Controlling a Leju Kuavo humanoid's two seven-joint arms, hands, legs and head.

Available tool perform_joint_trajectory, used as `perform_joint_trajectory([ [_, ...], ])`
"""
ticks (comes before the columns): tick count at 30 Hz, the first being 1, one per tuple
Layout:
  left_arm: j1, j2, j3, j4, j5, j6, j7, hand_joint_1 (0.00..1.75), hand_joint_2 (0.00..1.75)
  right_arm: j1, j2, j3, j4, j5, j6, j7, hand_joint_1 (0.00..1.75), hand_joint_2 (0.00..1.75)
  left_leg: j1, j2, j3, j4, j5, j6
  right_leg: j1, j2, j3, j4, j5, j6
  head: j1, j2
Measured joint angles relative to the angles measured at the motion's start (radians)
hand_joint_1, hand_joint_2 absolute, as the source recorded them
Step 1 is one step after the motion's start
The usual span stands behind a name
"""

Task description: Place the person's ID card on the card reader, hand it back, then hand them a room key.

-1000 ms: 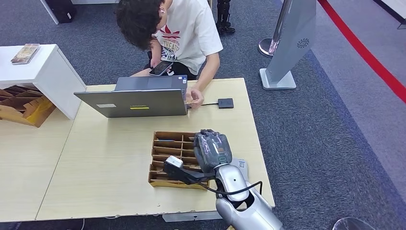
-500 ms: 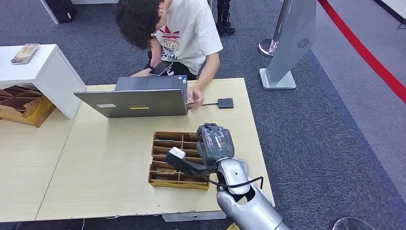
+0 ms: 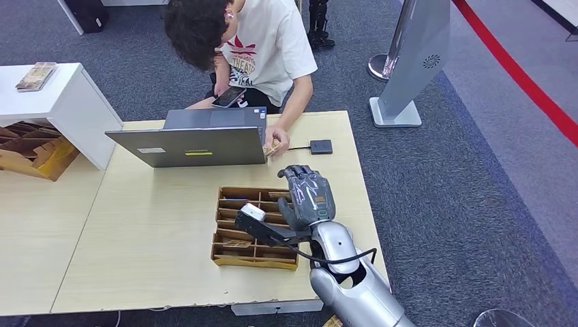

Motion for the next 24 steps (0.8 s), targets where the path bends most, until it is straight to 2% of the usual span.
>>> perform_joint_trajectory([
  [16,0.000,0.000,0.000,0.000,-0.002,0.000,-0.001,0.00,0.00,-0.001,0.017,0.007,0.002,-0.043,0.023,-0.014,0.93,1.75,0.000,0.000,0.000,0.000,0.000,0.000,0.000,0.000,0.000,0.000,0.000,0.000,0.000,0.000],
  [24,0.000,0.000,0.000,0.000,-0.004,0.000,-0.001,0.00,0.00,-0.009,0.030,0.010,0.024,-0.057,0.031,-0.012,0.91,1.75,0.000,0.000,0.000,0.000,0.000,0.000,0.000,0.000,0.000,0.000,0.000,0.000,0.000,0.000],
])
